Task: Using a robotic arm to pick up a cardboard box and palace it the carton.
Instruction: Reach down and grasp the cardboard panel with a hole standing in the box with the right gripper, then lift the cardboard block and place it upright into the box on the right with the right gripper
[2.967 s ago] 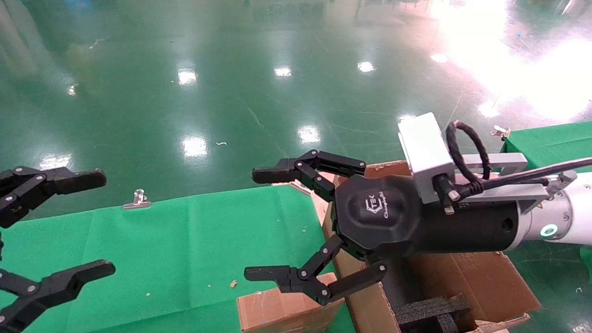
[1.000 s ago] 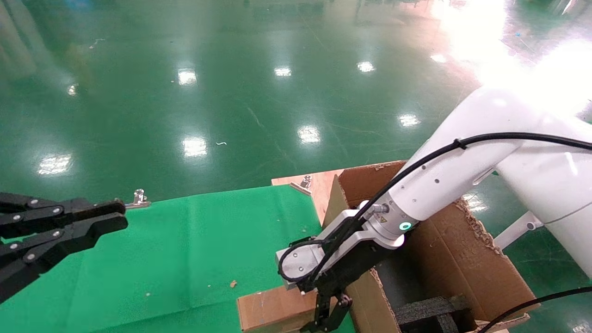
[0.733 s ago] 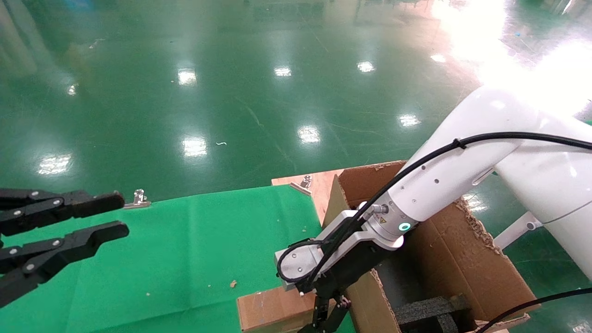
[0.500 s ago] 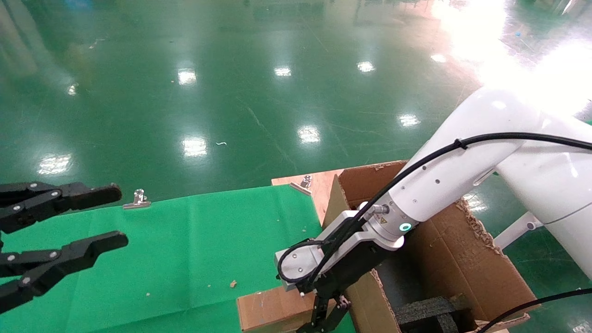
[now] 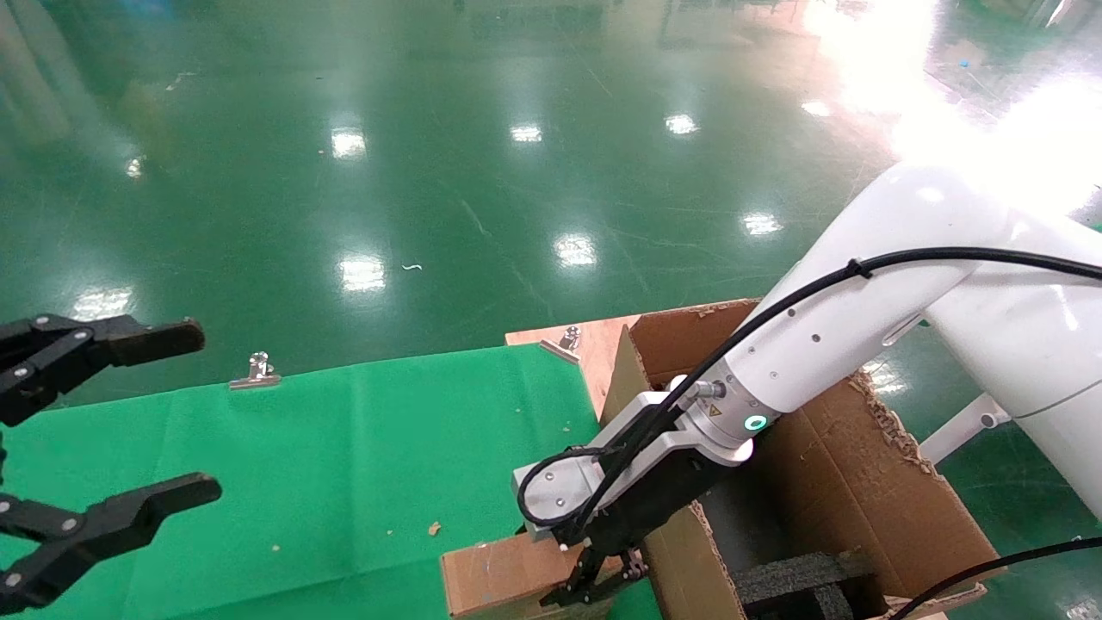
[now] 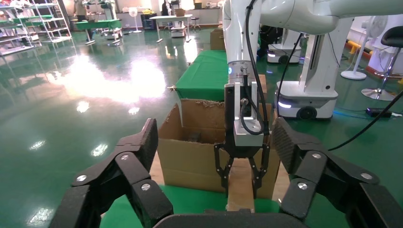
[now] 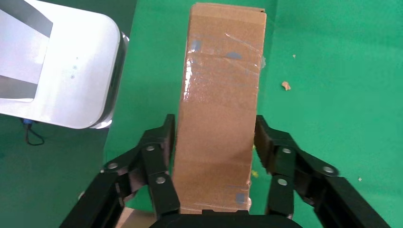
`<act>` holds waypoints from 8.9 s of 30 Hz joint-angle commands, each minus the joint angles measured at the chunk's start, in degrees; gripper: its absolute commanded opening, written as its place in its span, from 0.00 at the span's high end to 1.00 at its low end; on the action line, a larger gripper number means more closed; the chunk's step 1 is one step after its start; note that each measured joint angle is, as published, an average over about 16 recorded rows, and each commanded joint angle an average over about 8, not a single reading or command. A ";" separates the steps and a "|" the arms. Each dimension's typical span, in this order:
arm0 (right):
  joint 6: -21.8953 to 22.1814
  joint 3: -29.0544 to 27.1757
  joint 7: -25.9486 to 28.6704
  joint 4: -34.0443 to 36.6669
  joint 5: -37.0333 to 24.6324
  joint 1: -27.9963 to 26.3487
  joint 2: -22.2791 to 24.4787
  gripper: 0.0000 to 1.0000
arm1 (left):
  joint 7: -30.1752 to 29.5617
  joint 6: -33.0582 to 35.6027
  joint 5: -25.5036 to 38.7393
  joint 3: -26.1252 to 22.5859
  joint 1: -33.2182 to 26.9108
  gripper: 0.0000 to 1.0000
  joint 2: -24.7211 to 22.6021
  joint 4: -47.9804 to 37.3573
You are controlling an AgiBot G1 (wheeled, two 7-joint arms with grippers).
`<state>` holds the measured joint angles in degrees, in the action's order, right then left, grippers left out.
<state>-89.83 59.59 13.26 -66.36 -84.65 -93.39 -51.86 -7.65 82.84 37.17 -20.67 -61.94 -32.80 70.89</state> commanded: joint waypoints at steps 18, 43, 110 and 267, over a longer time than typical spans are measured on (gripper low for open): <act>-0.28 -1.19 -2.28 2.90 2.91 -7.01 1.66 1.00 | 0.00 0.00 0.00 0.00 0.00 0.00 0.00 0.00; -0.95 5.68 -12.90 15.21 6.31 -27.10 3.05 1.00 | 0.00 0.00 0.00 0.00 0.00 0.00 0.00 0.00; 29.98 37.74 26.09 3.69 22.86 -25.63 46.69 1.00 | 0.01 -0.02 -0.02 0.00 0.01 0.00 0.01 -0.01; 46.60 32.74 30.66 -9.68 29.90 -15.11 33.16 0.00 | 0.02 -0.04 -0.06 -0.01 0.02 0.00 0.02 -0.03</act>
<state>-44.63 92.42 43.89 -74.53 -53.39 -107.94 -19.09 -7.63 82.81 37.10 -20.68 -61.92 -32.78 70.87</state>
